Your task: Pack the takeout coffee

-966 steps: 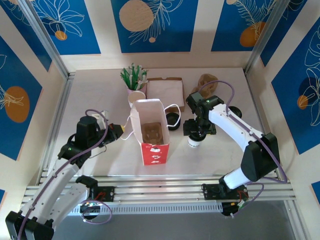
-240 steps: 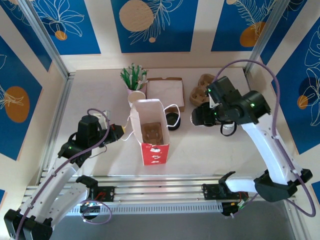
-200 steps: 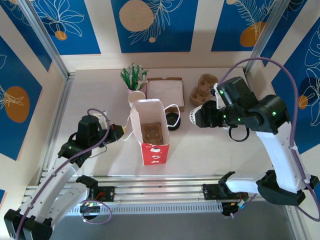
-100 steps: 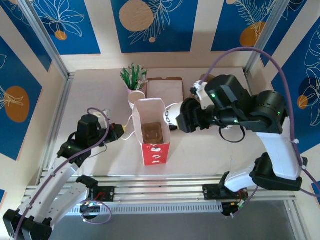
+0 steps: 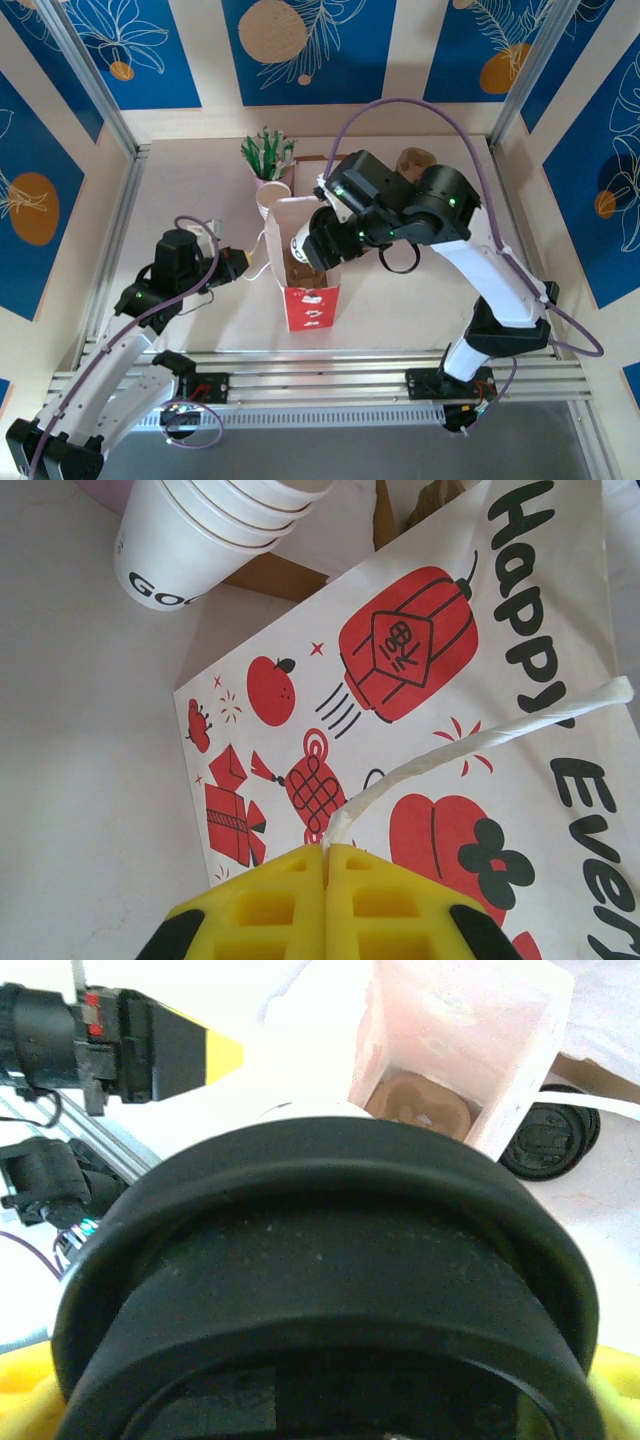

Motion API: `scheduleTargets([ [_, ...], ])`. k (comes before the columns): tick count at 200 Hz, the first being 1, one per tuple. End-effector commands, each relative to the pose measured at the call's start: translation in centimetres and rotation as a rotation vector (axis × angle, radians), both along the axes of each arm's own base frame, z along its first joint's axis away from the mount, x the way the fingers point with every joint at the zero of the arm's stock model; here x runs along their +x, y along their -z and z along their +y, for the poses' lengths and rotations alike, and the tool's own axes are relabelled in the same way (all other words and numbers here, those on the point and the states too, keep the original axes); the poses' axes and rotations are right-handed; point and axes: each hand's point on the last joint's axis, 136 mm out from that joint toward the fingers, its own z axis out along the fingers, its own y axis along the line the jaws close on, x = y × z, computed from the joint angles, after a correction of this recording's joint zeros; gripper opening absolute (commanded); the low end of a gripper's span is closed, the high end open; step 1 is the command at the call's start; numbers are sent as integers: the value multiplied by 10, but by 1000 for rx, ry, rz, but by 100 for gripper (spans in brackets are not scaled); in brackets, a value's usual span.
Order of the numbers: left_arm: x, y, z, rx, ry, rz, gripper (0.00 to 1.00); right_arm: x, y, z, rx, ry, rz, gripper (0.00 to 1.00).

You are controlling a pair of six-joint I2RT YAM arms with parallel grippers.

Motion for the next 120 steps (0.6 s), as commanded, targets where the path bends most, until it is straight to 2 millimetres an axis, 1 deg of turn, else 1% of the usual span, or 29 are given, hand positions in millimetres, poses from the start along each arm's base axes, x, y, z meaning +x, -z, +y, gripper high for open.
scheduleTargets([
  [1,-4,-12,-2,13,23,-33,0,-17,32,-25,-169,-34,119,82],
  [31,-4,-11,-2,15,24,-31,0,-12,49,-20,-242,-34,131,82],
  [50,-4,-11,-3,19,30,-32,0,-5,56,-16,-272,-26,130,82],
  [71,-4,-11,-2,26,32,-35,0,0,68,-12,-318,-25,144,82],
  [91,-4,-11,-1,37,35,-39,0,2,81,-9,-363,-37,159,81],
  [120,-4,-12,0,49,39,-47,0,3,92,-5,-393,-45,188,81],
])
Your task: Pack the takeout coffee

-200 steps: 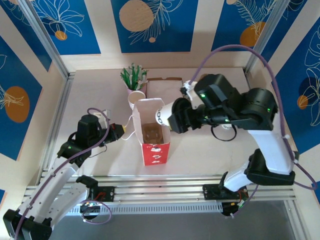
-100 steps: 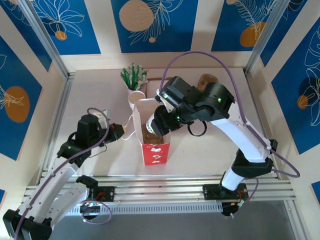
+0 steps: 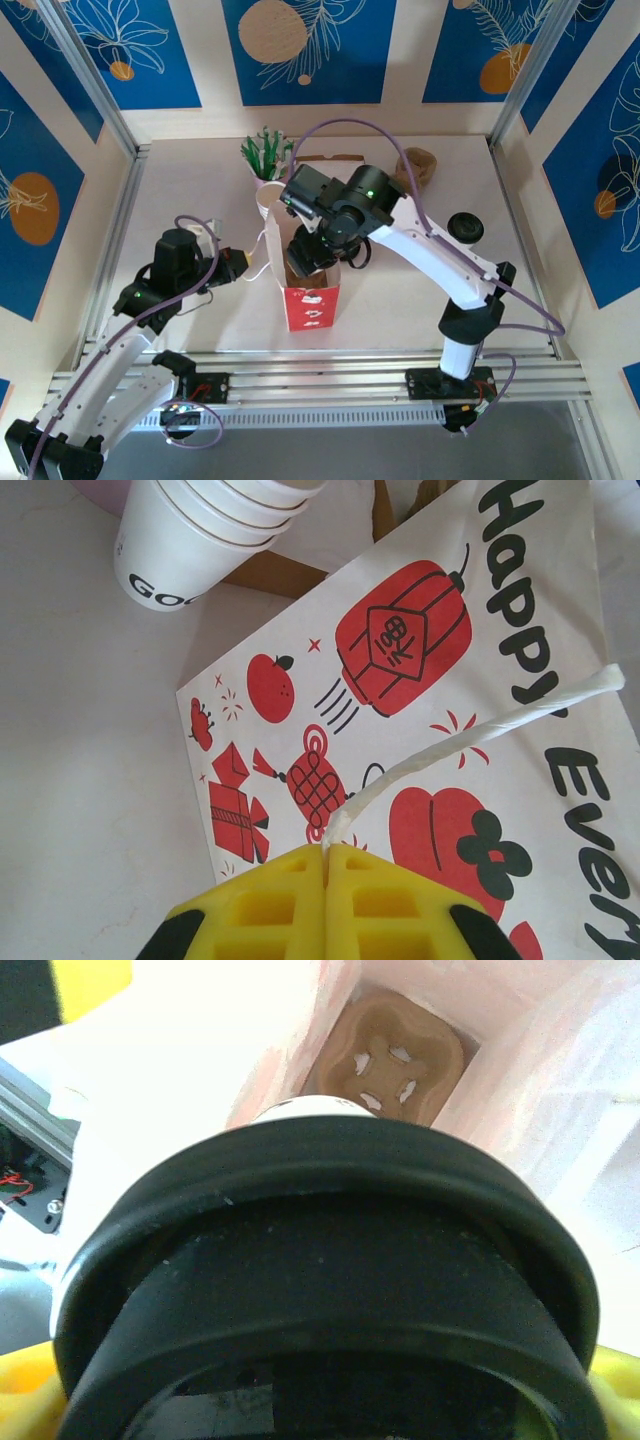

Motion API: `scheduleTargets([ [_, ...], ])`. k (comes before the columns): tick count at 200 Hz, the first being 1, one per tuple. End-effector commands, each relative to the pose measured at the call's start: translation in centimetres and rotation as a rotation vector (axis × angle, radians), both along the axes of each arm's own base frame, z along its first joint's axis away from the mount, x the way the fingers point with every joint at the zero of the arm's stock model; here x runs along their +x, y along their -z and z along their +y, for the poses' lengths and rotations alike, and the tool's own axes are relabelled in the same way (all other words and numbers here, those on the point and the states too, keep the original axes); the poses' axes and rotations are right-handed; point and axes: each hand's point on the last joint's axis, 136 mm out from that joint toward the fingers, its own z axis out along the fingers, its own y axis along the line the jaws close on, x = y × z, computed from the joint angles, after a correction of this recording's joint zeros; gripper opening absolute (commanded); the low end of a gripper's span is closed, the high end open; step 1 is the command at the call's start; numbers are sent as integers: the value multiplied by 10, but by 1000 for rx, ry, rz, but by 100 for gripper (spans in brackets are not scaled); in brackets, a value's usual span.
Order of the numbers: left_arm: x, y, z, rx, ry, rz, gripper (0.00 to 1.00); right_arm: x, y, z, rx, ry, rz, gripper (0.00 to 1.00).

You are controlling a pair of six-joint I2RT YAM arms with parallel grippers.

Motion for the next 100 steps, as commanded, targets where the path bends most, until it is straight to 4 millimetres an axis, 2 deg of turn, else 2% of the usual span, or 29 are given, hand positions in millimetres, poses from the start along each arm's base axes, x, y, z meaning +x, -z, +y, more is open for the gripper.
scheduleTargets([
  [1,-2,-11,-1,26,23,-38,0,-17,17,-30,-157,-20,90,81],
  [67,0,-17,-1,52,34,-57,0,-26,42,-31,-224,-50,174,80],
  [100,1,-15,-2,48,37,-55,0,-25,49,-22,-235,-61,192,80],
])
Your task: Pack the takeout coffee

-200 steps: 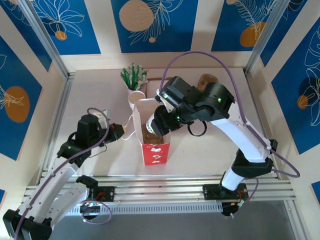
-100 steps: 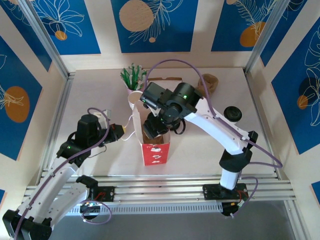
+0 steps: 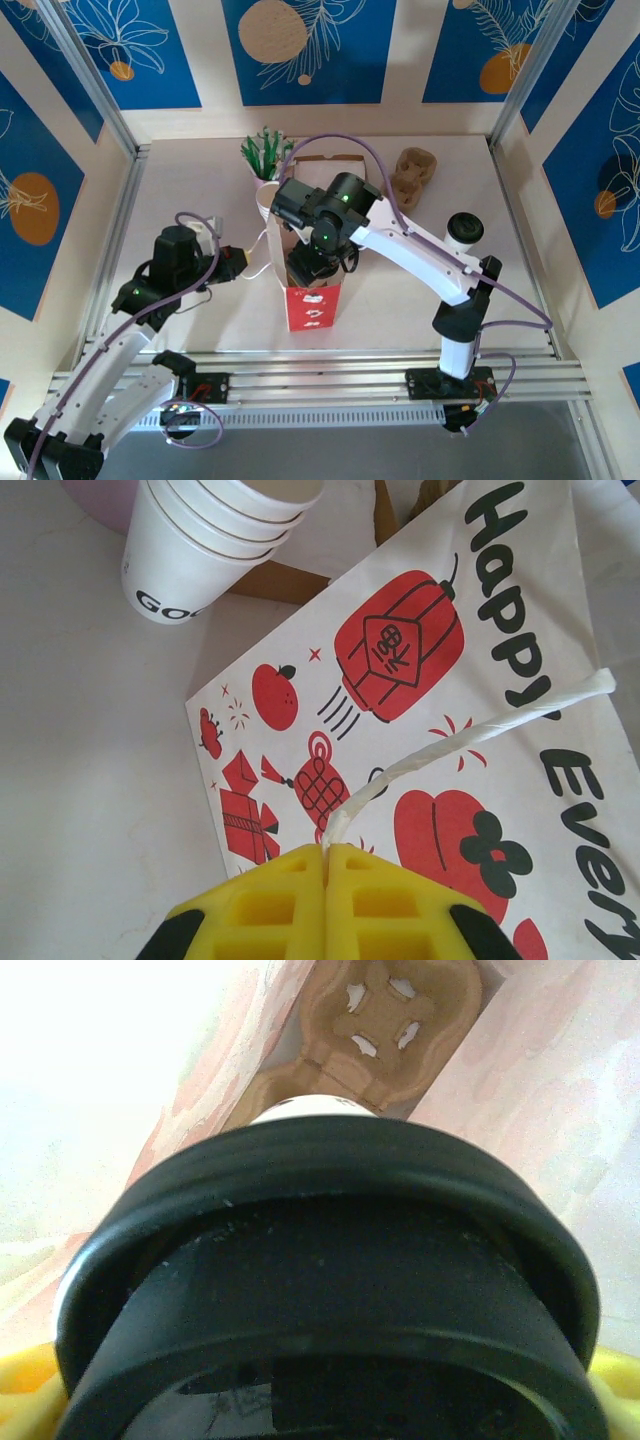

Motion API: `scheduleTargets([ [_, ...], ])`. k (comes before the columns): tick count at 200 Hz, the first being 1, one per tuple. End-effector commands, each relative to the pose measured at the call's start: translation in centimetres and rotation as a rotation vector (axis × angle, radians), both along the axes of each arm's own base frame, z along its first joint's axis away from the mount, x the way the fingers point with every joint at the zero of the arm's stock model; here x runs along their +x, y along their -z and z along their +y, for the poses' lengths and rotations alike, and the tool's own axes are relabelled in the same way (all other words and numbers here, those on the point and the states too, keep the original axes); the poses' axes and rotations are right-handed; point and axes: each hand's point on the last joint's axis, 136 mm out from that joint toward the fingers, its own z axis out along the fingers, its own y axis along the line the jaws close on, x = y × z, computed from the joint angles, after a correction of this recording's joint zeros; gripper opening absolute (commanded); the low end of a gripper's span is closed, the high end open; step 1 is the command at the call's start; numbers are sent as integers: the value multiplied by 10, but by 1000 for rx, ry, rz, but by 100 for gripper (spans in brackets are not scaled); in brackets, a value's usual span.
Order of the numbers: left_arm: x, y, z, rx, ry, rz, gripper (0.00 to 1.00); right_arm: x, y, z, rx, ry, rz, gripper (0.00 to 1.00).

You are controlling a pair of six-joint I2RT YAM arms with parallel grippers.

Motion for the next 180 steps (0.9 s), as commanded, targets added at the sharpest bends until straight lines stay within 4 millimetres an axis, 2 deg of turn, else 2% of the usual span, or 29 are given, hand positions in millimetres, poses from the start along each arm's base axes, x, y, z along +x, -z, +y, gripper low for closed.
scheduleTargets([
  [1,-1,-10,-4,8,25,-33,0,-21,13,-20,-127,-23,119,80],
  [53,-2,-10,-4,11,31,-36,0,-19,21,-10,-125,-28,148,80],
  [93,-3,-9,-4,15,35,-35,0,-15,16,-12,-101,-10,147,79],
  [131,-3,-8,-4,14,37,-35,0,-13,29,-17,-166,-7,152,79],
  [180,-5,-7,-2,24,36,-34,0,-11,36,-20,-185,5,160,80],
])
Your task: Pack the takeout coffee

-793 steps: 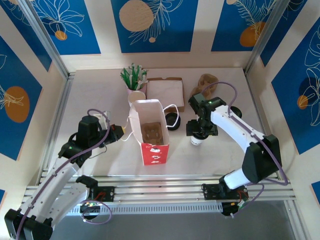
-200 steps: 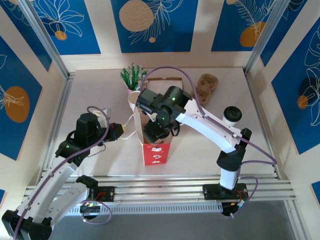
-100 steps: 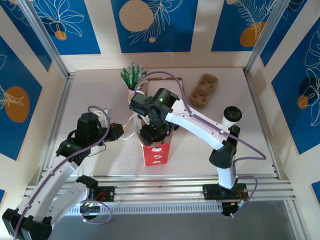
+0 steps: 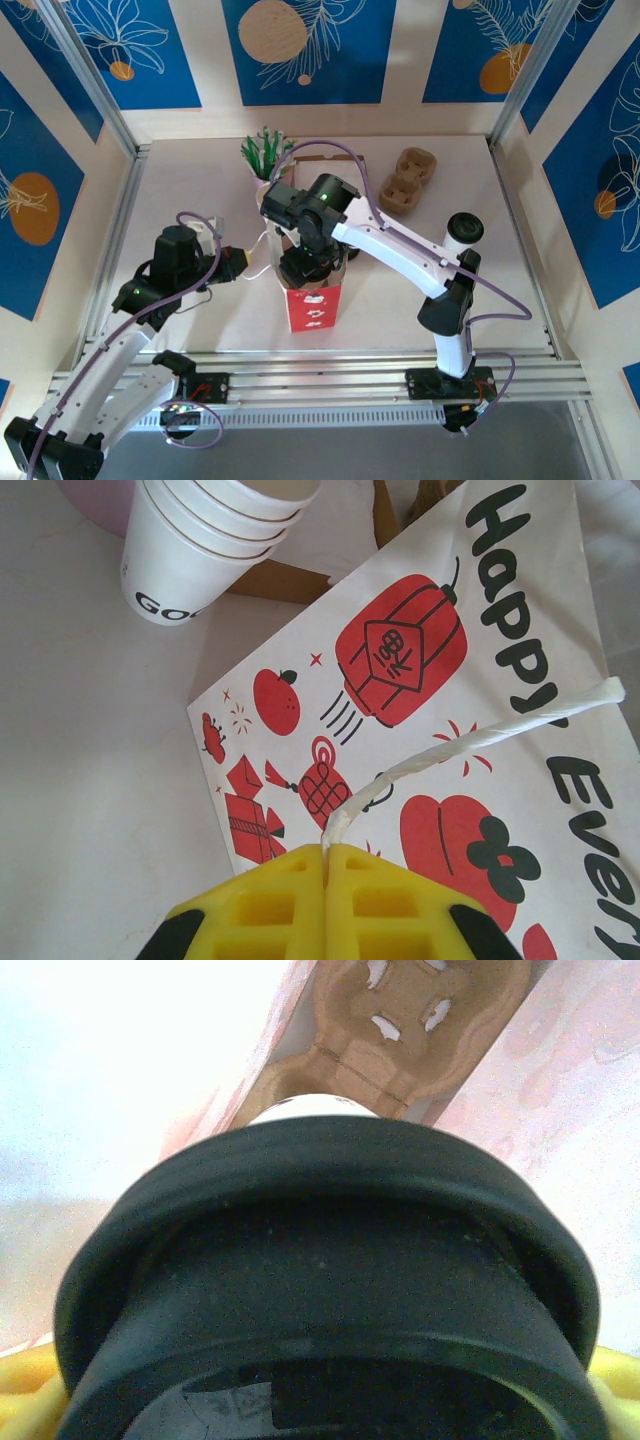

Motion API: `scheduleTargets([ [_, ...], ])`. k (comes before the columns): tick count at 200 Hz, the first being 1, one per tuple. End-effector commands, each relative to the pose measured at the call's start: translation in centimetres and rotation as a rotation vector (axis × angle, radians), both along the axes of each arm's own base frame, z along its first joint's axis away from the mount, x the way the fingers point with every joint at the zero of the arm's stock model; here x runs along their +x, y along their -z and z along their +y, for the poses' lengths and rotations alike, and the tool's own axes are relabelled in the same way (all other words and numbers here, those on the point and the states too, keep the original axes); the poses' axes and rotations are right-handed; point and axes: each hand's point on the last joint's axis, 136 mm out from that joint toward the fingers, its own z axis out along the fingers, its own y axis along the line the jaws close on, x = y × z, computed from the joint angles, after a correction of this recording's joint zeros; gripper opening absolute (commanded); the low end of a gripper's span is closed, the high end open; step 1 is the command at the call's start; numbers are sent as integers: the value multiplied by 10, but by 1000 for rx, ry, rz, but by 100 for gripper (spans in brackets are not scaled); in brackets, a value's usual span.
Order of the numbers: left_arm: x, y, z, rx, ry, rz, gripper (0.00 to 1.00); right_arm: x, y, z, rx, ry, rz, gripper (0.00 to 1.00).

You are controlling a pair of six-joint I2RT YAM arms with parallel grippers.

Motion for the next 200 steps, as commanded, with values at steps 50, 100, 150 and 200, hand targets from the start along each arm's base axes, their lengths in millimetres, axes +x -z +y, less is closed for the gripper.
scheduleTargets([
  [50,-6,-6,-2,10,26,-21,0,-14,24,-34,-168,10,102,81],
  [100,-6,-4,-2,14,23,-16,0,-9,30,-26,-135,4,96,81],
  [150,-5,-4,-2,11,26,-14,0,-4,34,-18,-116,23,82,82],
  [200,-5,-3,-3,8,24,-9,0,-2,36,-13,-109,70,67,82],
])
